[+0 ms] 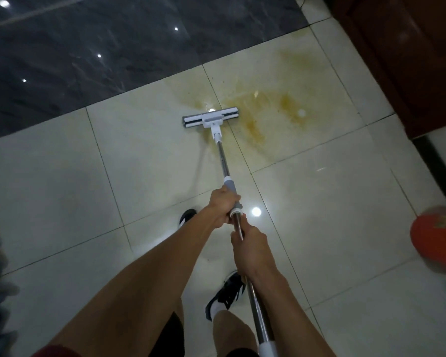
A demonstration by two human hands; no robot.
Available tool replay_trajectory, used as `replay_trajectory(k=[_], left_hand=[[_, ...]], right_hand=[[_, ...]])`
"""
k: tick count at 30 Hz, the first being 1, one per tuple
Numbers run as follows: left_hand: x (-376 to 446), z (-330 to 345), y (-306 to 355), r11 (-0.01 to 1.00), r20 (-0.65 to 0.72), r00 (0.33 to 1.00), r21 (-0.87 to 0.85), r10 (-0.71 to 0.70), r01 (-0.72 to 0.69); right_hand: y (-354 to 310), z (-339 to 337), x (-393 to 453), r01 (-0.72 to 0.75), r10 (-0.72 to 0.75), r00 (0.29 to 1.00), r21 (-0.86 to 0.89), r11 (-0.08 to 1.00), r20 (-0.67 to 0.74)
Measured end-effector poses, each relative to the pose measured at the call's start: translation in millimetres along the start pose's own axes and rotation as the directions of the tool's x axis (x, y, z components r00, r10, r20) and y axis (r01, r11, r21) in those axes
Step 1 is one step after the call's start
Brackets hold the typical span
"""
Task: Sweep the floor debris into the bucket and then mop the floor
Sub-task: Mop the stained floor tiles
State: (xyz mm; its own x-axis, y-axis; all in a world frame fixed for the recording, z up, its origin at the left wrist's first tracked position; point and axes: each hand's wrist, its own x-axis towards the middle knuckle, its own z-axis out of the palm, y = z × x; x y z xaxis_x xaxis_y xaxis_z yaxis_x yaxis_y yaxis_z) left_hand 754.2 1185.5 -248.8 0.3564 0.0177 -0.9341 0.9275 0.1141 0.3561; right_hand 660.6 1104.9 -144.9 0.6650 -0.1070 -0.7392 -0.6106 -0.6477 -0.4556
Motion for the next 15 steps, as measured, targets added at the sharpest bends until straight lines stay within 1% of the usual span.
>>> replay_trajectory(k=[4,9,15], left_hand=[[26,-23,49,0.999,-0.007,1.0,-0.037,0.025,-0.025],[65,-52,138,0.998,0.014,0.998,-0.013,0.062,-0.062],[112,-78,247,0.993,-0.006,0.995,0.054,0.102,-0.102]], right_hand=[[-50,4,39,-0.023,0.023,1.0,0.035,0.999,0.003],[-129,0,104,-0.02,0.021,1.0,0.053,0.998,-0.021],[-216,-7,184,0.003,-0.001,0.999,0.056,0.998,-0.038]])
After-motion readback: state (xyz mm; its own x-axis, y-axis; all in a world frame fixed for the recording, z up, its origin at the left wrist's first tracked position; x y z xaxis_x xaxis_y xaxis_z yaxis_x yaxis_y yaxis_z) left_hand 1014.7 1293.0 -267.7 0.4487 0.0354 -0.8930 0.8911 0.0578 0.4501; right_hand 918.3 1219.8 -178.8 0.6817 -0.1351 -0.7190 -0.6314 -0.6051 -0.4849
